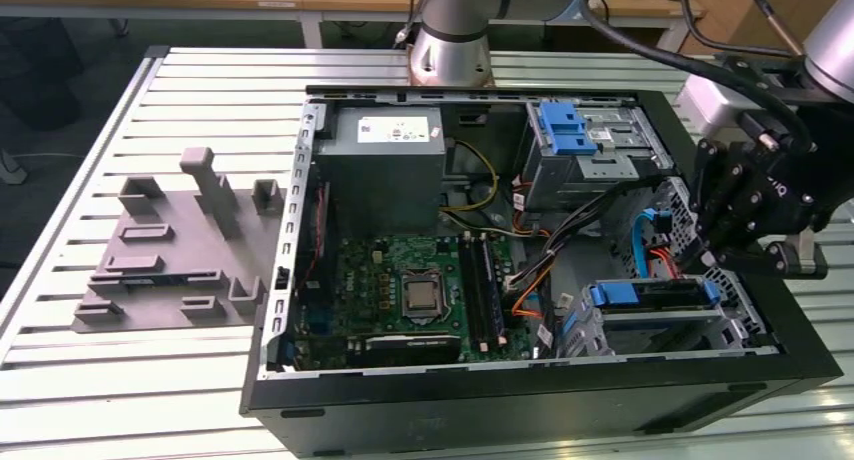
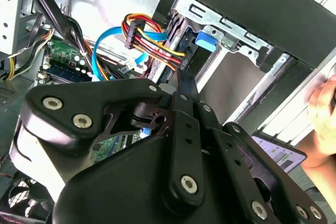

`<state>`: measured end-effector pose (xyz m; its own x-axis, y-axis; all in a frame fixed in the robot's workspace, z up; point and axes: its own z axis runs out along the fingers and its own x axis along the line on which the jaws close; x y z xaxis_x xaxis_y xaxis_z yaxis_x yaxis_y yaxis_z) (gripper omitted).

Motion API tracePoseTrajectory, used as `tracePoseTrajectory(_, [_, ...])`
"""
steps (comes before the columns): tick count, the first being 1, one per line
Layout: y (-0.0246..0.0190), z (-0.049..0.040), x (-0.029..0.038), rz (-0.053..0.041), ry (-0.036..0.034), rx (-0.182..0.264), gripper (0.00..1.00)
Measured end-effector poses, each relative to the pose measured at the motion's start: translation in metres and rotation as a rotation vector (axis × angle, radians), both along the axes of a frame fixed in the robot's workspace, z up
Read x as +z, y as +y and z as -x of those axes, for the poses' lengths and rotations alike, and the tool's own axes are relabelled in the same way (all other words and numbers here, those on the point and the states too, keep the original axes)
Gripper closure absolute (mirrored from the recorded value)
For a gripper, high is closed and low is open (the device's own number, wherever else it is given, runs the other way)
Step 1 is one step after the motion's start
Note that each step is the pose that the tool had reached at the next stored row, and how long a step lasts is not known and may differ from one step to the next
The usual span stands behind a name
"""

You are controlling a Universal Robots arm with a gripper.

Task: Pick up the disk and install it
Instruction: 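Insert the second disk wire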

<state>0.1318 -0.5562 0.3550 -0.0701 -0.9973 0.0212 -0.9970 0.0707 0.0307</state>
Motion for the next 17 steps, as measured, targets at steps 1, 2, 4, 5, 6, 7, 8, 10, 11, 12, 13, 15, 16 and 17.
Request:
tracePoseTrajectory(1, [0.0, 0.0, 0.0023, 0.0001, 0.0, 0.0, 0.89])
tracePoseTrajectory(2, [0.0, 0.0, 0.0042, -0.0001, 0.0, 0.0, 0.89])
tracePoseTrajectory(4, [0.0, 0.0001, 0.0066, -0.0001, 0.0, 0.0, 0.89])
tracePoseTrajectory(5, [0.0, 0.0009, 0.0067, -0.0002, 0.0, 0.0, 0.89])
tracePoseTrajectory(6, [0.0, 0.0026, 0.0067, -0.0003, -0.0004, 0.0, 0.89])
tracePoseTrajectory(7, [0.0, 0.0051, 0.0068, -0.0002, -0.0015, 0.0, 0.89])
tracePoseTrajectory(8, [0.0, 0.0082, 0.0069, -0.0001, -0.0029, 0.0, 0.89])
tracePoseTrajectory(10, [0.0, 0.0145, 0.0068, -0.0001, -0.0069, 0.0, 0.89])
tracePoseTrajectory(11, [0.0, 0.0172, 0.0069, -0.0001, -0.0092, 0.0, 0.89])
tracePoseTrajectory(12, [0.0, 0.0188, 0.0072, 0.0, -0.011, 0.0, 0.89])
tracePoseTrajectory(13, [-0.0001, 0.0199, 0.0082, 0.0003, -0.0123, 0.0, 0.89])
tracePoseTrajectory(15, [0.0, 0.021, 0.012, 0.0, -0.0136, 0.0, 0.89])
tracePoseTrajectory(16, [0.0, 0.0214, 0.0144, 0.0, -0.0141, 0.0, 0.89])
tracePoseTrajectory(17, [0.0, 0.0217, 0.017, 0.0, -0.0146, 0.0, 0.89])
